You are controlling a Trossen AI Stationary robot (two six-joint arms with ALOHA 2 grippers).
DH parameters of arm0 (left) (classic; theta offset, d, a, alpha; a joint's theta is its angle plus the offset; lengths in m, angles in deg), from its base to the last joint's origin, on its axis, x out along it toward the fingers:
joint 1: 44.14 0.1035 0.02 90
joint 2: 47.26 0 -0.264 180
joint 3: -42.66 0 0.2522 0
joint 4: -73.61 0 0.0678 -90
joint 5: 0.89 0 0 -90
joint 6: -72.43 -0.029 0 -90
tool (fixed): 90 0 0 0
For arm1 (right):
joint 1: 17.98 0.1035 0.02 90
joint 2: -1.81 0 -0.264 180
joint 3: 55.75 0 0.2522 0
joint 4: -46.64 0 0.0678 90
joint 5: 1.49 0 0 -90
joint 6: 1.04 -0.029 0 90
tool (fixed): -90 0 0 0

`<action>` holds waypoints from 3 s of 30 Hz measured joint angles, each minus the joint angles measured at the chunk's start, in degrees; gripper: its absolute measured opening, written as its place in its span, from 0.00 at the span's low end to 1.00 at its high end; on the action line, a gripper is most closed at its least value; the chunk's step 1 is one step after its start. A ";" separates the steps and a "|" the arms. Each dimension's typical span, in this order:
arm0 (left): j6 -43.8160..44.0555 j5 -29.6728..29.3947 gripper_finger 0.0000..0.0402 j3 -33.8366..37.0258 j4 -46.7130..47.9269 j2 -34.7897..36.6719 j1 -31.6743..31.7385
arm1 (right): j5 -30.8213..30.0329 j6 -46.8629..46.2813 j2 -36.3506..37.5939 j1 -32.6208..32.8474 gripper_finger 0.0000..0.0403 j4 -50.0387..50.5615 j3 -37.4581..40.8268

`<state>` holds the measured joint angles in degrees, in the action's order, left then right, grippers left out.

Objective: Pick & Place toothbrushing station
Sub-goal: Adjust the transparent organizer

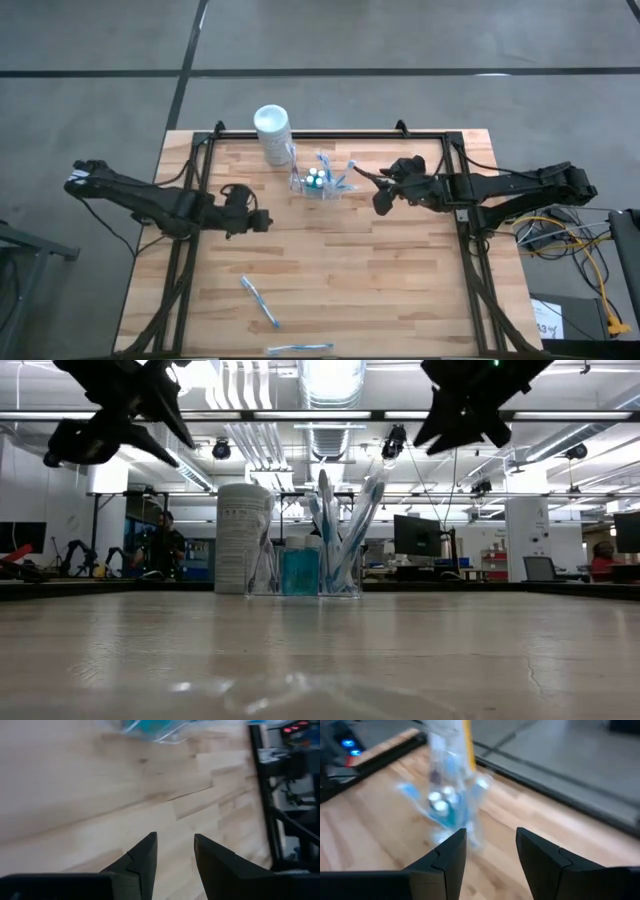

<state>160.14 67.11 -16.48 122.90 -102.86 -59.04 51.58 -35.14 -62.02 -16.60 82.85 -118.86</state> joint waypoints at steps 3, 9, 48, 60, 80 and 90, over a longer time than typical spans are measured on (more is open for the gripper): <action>-4.80 -0.26 0.33 0.00 -0.66 2.79 0.35 | 0.92 -5.62 0.02 -1.64 0.42 3.19 0.25; -11.24 -3.55 0.33 0.00 -1.21 8.55 0.35 | 11.87 -7.42 0.04 -5.45 0.40 -10.47 2.13; -17.30 -2.42 0.33 -0.02 -2.16 14.62 0.33 | 44.54 -49.71 -19.80 -35.81 0.33 -48.91 16.26; -17.36 -2.34 0.33 -0.02 -2.12 14.60 0.35 | 60.41 -48.19 -32.60 -40.34 0.33 -48.91 7.76; -17.38 -2.29 0.33 -0.02 -2.23 14.71 0.31 | 64.88 -47.88 -40.15 -36.71 0.33 -48.86 3.69; -17.43 -2.29 0.33 -0.02 -2.25 14.71 0.31 | 64.86 -47.98 -40.13 -32.68 0.33 -48.86 3.72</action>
<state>142.71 64.81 -16.51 120.65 -88.15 -58.73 116.44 -83.12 -102.15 -49.28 33.99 -115.14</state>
